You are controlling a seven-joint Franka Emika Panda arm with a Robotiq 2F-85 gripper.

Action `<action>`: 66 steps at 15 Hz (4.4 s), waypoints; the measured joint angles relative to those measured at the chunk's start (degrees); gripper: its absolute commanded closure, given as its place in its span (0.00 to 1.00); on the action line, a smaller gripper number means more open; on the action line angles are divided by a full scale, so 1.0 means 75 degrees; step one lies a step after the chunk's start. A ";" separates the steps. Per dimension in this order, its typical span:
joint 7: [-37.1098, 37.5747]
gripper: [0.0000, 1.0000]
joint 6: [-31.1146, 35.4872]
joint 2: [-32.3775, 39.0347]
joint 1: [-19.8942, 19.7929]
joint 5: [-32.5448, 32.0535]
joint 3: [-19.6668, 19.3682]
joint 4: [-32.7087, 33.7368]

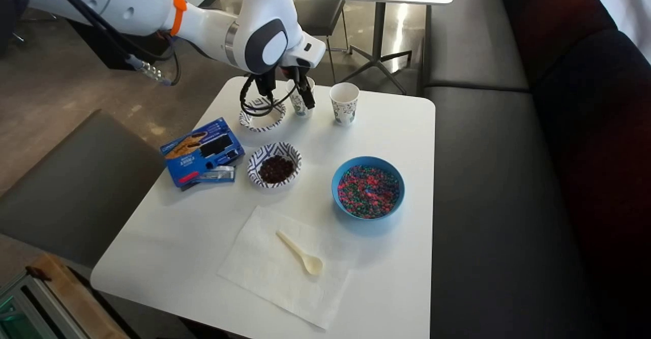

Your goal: Move the coffee cup to the right side of the table

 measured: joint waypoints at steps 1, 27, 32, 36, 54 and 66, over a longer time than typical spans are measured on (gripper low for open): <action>-0.0033 0.47 0.0055 0.0112 0.0000 0.0006 0.0004 0.0120; 0.2994 0.99 0.0106 -0.3418 0.1284 -0.0407 -0.1303 -0.4112; 0.5620 0.99 0.0275 -0.4781 0.2269 -0.1369 -0.2419 -0.6222; 0.7704 0.96 0.0482 -0.5629 0.3472 -0.2727 -0.4212 -0.7750; 1.0628 0.99 0.0489 -0.5713 0.0846 -0.5218 -0.2644 -0.8184; 1.3569 0.99 0.1202 -0.4963 -0.0428 -0.7325 -0.2129 -0.8106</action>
